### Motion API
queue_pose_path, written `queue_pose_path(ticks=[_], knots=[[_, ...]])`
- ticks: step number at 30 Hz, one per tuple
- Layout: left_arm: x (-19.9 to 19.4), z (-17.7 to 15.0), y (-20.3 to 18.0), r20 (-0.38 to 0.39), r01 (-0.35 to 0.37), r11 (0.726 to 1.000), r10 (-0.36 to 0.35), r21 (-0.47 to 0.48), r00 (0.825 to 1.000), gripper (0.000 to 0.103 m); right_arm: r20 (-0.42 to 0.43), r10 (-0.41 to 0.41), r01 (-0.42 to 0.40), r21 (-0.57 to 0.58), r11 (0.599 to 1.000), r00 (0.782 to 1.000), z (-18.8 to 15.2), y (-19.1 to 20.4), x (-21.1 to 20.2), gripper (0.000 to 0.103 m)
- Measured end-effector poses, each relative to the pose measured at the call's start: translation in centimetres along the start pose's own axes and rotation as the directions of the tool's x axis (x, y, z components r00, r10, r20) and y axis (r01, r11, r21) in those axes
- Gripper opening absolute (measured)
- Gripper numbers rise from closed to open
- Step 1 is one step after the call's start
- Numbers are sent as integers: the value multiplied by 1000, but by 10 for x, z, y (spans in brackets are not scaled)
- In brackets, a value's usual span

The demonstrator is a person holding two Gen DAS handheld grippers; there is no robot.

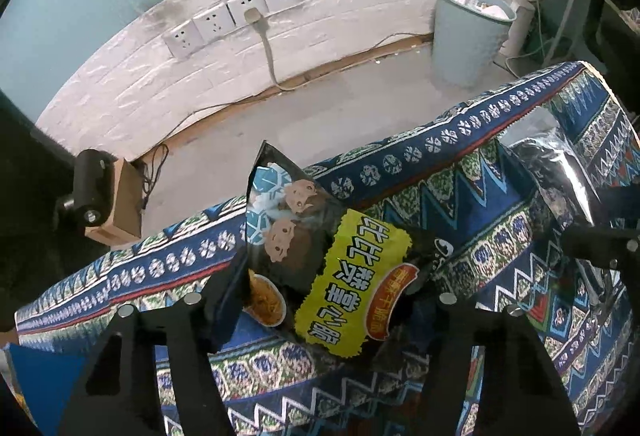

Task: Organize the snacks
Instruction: 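Carry the black bag with the left gripper while the right gripper carries the silver packet to the box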

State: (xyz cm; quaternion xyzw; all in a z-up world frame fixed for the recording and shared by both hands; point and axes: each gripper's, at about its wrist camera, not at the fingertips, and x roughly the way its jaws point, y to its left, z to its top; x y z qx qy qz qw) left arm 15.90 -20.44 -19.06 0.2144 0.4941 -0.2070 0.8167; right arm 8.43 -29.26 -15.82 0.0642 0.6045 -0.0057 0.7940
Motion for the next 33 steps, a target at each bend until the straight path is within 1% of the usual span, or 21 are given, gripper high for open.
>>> queue_pose_path(ticks=[7, 19, 26, 33], knots=[[-24, -14, 5, 29, -51, 999, 51, 1, 998, 66, 17, -1, 2, -19, 1000, 1000, -1, 6, -12, 28], [-88, -46, 29, 53, -75, 993, 80, -88, 995, 66, 77, 9, -3, -71, 997, 997, -7, 35, -47, 28], [-128, -66, 38, 79, -109, 989, 117, -99, 990, 66, 99, 14, -2, -112, 994, 995, -15, 58, -64, 28], [-159, -84, 47, 88, -115, 985, 126, -126, 988, 66, 121, 29, -13, -130, 991, 992, -21, 75, -80, 28]])
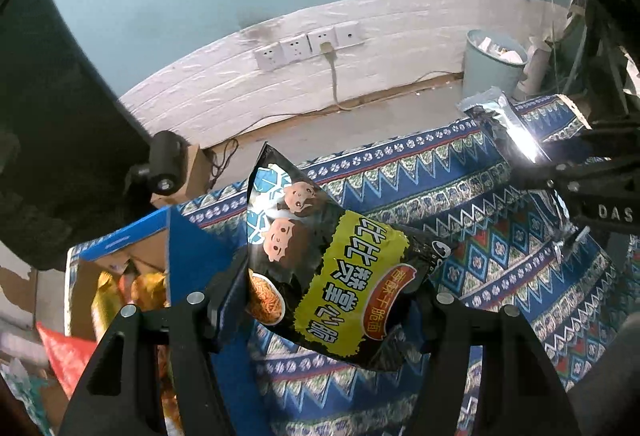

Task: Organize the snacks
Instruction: 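Carry the black bag with the left gripper while the right gripper carries the silver packet to the box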

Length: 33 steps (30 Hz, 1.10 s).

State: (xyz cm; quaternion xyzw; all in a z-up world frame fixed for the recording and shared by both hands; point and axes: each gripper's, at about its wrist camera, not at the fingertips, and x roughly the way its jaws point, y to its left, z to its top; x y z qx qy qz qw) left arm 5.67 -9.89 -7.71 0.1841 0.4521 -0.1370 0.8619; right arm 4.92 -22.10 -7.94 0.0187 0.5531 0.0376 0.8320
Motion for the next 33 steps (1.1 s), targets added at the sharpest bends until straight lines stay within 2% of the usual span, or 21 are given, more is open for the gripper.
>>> queue_pose_path(ticks=[6, 18, 33], knots=[[-22, -13, 16, -6, -21, 1000, 21, -12, 1000, 66, 6, 51, -51, -6, 999, 999, 1, 16, -11, 28], [-58, -39, 63, 17, -60, 994, 62, -88, 998, 66, 22, 91, -90, -55, 994, 996, 4, 60, -30, 28], [-82, -70, 106, 47, -76, 986, 83, -149, 995, 66, 34, 151, -142, -196, 970, 988, 23, 153, -47, 28]])
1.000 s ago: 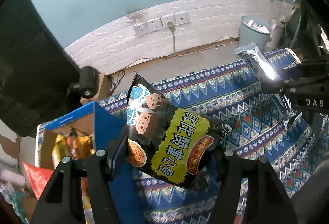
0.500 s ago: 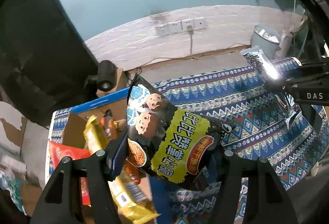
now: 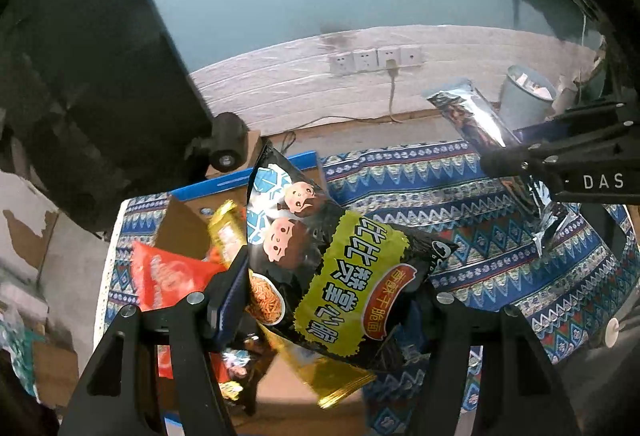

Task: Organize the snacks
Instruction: 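Carry the black bag with the left gripper while the right gripper carries the silver packet to the box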

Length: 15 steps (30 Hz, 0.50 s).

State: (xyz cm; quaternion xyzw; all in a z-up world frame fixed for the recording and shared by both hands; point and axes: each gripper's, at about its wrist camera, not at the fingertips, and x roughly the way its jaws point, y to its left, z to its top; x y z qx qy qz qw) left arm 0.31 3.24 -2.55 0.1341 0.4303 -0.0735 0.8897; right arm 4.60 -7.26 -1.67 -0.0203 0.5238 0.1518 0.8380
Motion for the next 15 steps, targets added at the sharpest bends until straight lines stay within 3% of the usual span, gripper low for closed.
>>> queue_pose_path(ticks=[10, 15], knots=[[0, -19, 59, -26, 5, 992, -8, -129, 1000, 66, -11, 55, -55, -71, 996, 998, 28, 57, 18, 28], [6, -29, 91, -51, -38, 981, 29, -190, 998, 66, -26, 77, -79, -80, 994, 997, 40, 76, 31, 28]])
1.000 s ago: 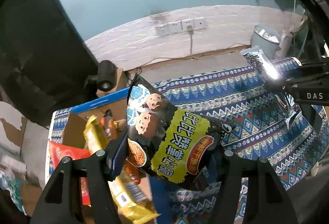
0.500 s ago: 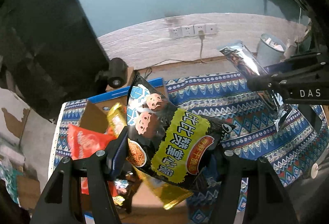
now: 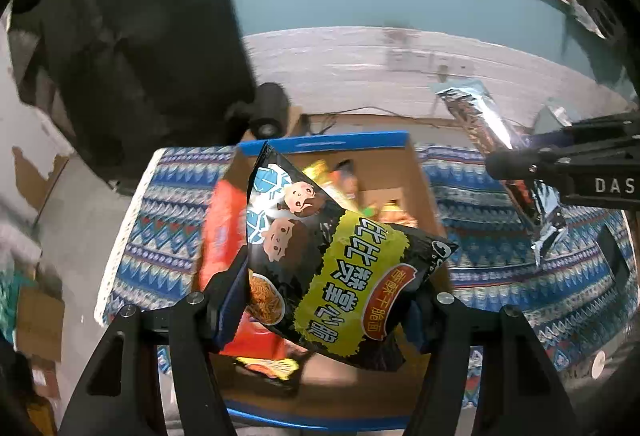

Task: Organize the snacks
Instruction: 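Open the left gripper over the box while the right gripper releases the silver packet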

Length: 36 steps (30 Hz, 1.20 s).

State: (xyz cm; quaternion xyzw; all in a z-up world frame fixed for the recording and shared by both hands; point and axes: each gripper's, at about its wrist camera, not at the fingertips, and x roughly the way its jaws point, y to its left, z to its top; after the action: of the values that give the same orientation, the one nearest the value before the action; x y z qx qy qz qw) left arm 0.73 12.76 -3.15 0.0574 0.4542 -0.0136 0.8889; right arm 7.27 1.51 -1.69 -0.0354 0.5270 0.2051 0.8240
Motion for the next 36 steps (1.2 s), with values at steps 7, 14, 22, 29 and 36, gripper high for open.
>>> queue_pose_path(ticks=[7, 14, 22, 29, 36], knots=[[5, -5, 24, -20, -32, 998, 31, -49, 999, 66, -30, 35, -36, -7, 999, 999, 15, 19, 23, 28], [13, -9, 33, -48, -52, 995, 48, -81, 998, 67, -42, 61, -61, 5, 998, 997, 27, 29, 42, 28], [14, -7, 36, -57, -82, 993, 77, -89, 995, 67, -42, 71, -71, -4, 997, 997, 30, 34, 44, 44], [5, -5, 31, -44, -115, 991, 113, -66, 993, 83, -21, 68, -68, 5, 998, 997, 25, 32, 31, 53], [-11, -3, 24, -27, -123, 991, 122, -58, 992, 90, 35, 52, -52, 19, 998, 998, 19, 28, 1, 70]])
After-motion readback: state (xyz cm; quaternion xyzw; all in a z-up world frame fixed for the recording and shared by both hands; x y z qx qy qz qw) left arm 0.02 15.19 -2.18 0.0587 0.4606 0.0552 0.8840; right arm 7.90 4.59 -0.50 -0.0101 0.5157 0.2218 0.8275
